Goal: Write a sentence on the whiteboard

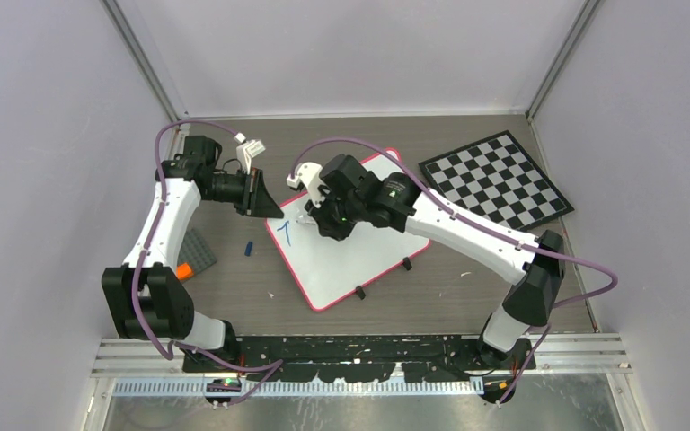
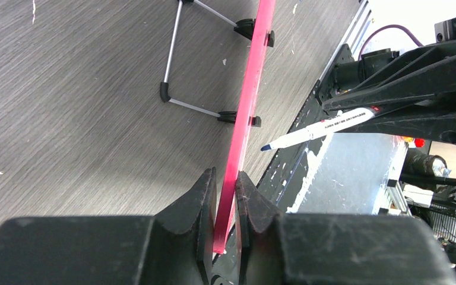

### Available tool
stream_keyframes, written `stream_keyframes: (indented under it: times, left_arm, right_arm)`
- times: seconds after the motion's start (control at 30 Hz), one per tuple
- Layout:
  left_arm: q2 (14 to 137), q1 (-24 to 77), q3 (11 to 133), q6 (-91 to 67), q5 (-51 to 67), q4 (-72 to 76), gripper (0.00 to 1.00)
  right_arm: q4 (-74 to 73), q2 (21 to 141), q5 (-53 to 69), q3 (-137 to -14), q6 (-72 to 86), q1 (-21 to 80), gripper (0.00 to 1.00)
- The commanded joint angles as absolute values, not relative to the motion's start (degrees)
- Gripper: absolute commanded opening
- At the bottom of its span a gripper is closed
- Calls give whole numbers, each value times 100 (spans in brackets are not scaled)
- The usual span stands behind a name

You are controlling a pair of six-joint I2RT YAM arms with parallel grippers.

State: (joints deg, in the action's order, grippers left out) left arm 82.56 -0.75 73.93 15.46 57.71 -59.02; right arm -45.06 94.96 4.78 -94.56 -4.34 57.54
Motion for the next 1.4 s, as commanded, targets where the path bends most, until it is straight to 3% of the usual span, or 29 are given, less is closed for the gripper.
stream_keyframes:
  times: [0.0,1.37]
  left_arm:
    - [8237,-79,7578,1492,5678,-5963,0]
    - [8245,-78,7549,1579,5643,-6002,0]
  right_arm:
    - [-4434,9379,418,-9658,-400,5797,0]
    - [-4630,9881,417,-9678,-514,5864,0]
